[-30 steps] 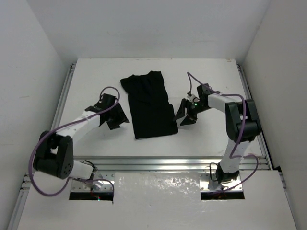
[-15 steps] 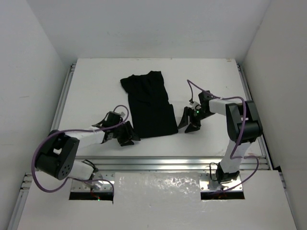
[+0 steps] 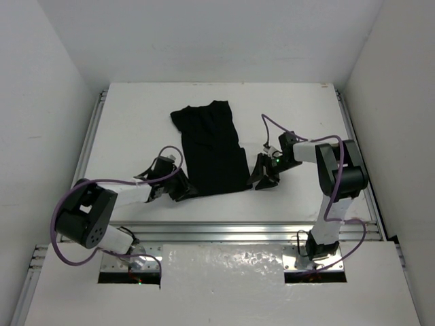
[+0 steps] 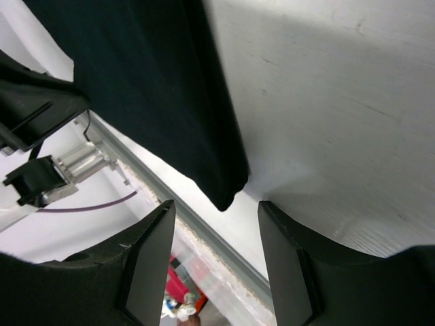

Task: Fold and stack the t-shirts
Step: Grab one side of the 2/3 rectangular tshirt with both arms

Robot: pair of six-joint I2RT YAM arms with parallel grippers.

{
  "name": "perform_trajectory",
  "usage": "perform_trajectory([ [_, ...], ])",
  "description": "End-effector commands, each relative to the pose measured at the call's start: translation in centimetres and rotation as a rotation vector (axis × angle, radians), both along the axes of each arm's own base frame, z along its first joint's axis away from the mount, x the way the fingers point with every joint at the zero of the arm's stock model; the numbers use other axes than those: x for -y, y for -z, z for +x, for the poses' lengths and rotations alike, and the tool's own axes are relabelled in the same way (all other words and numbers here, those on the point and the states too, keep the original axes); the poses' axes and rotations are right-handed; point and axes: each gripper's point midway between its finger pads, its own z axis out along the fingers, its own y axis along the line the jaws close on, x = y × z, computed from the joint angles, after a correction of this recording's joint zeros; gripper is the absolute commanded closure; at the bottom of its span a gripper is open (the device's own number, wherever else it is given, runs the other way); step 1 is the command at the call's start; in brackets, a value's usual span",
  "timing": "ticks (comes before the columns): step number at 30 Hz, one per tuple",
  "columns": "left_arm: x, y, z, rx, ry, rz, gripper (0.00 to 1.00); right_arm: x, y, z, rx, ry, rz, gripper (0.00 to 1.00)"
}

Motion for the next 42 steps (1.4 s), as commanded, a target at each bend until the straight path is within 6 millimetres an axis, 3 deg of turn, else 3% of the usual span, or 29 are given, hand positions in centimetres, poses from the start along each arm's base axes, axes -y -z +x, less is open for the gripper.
perform_trajectory([
  [1, -1.9, 2.7, -1.3, -0.063, -0.031, 0.11, 0.74, 0.2, 1.8, 0.3, 0.021, -0.014, -0.042, 0.45],
  [5, -1.4, 2.7, -0.9, -0.05, -0.035, 0.086, 0.92, 0.3, 1.8, 0.5, 0.011, 0.0, -0.055, 0.59],
  [10, -1.2, 2.1, -1.1, -0.027, -0.034, 0.073, 1.0, -0.5, 1.6, 0.1, -0.024, 0.025, -0.038, 0.82],
  [12, -1.1, 1.8, -1.2, -0.021, -0.03, 0.064, 1.0, -0.8, 1.7, -0.3, -0.049, 0.039, -0.046, 0.8],
  [13, -1.1, 1.8, -1.4, -0.024, -0.032, 0.062, 1.0, -1.0, 1.6, -0.4, -0.039, 0.044, -0.036, 0.68],
  [16, -1.2, 2.0, -2.5, -0.045, -0.032, 0.064, 1.0, -1.6, 1.4, -0.7, -0.035, 0.053, -0.014, 0.58],
  [18, -1.4, 2.1, -2.9, -0.057, -0.042, 0.061, 1.0, -1.6, 1.9, -0.7, -0.031, 0.047, -0.027, 0.67],
  [21, -1.6, 2.4, -4.0, -0.07, -0.039, 0.054, 1.0, -1.6, 2.8, -0.8, -0.035, 0.036, -0.046, 0.72],
  [25, -2.2, 2.7, -5.3, -0.102, -0.029, 0.072, 1.0, -1.3, 3.3, -1.9, -0.052, 0.05, -0.06, 0.95],
  [26, -2.0, 2.2, -5.2, -0.088, -0.021, 0.06, 1.0, -1.3, 2.4, -1.5, -0.025, 0.072, -0.058, 1.0],
  [28, -1.9, 1.5, -5.3, -0.083, -0.013, 0.057, 1.0, -1.0, 2.0, -2.8, -0.039, 0.102, -0.072, 1.0],
  [29, -1.7, 0.5, -5.0, -0.053, -0.007, 0.038, 1.0, -1.3, 0.3, -2.4, -0.012, 0.139, -0.048, 1.0],
  [35, -0.8, -3.9, -4.9, 0.013, -0.005, -0.048, 1.0, -1.2, -2.0, -5.8, -0.072, 0.243, -0.06, 1.0],
  [42, -0.2, -8.2, -5.7, 0.033, -0.04, -0.146, 1.0, -0.5, -5.1, -8.3, -0.054, 0.31, -0.061, 1.0],
])
